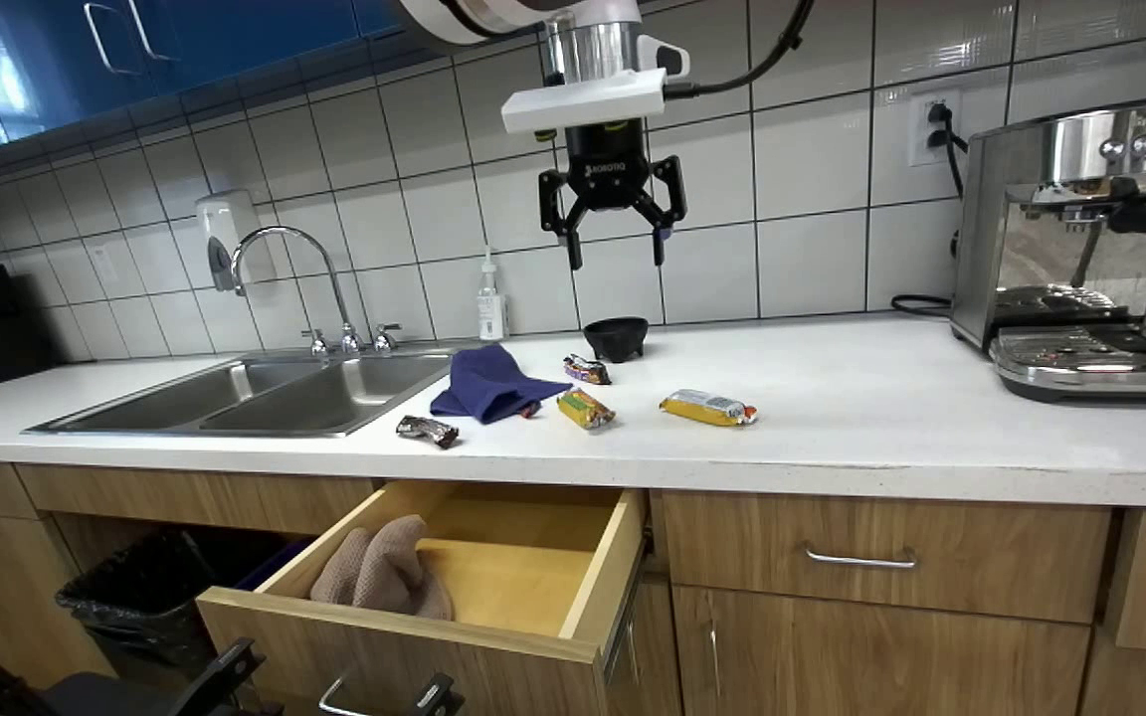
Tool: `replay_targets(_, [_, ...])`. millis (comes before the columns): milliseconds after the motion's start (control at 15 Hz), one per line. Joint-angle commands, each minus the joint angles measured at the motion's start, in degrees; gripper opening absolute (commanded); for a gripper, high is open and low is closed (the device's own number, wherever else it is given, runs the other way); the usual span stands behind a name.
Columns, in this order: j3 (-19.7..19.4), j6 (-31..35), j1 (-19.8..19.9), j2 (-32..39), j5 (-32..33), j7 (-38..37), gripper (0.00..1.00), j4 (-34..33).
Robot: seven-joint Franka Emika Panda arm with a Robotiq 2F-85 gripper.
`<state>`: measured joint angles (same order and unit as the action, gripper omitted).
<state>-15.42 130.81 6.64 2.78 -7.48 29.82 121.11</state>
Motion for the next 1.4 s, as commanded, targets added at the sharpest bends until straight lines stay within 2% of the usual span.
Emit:
replay_targets(0, [2.00,4.82,2.25,1.89,0.91,2.24,1.00,-0.04])
replay_targets(267, [2.84,7.26,3.19,4.23,0.65,5.19,1.00,-0.70])
replay_targets(800, [3.49,6.71,5.54,8.61,2.45,11.01,1.00,-3.58])
replay_targets(1333, [3.59,9.81,7.15,14.07,10.69,11.17,1.00,-6.33])
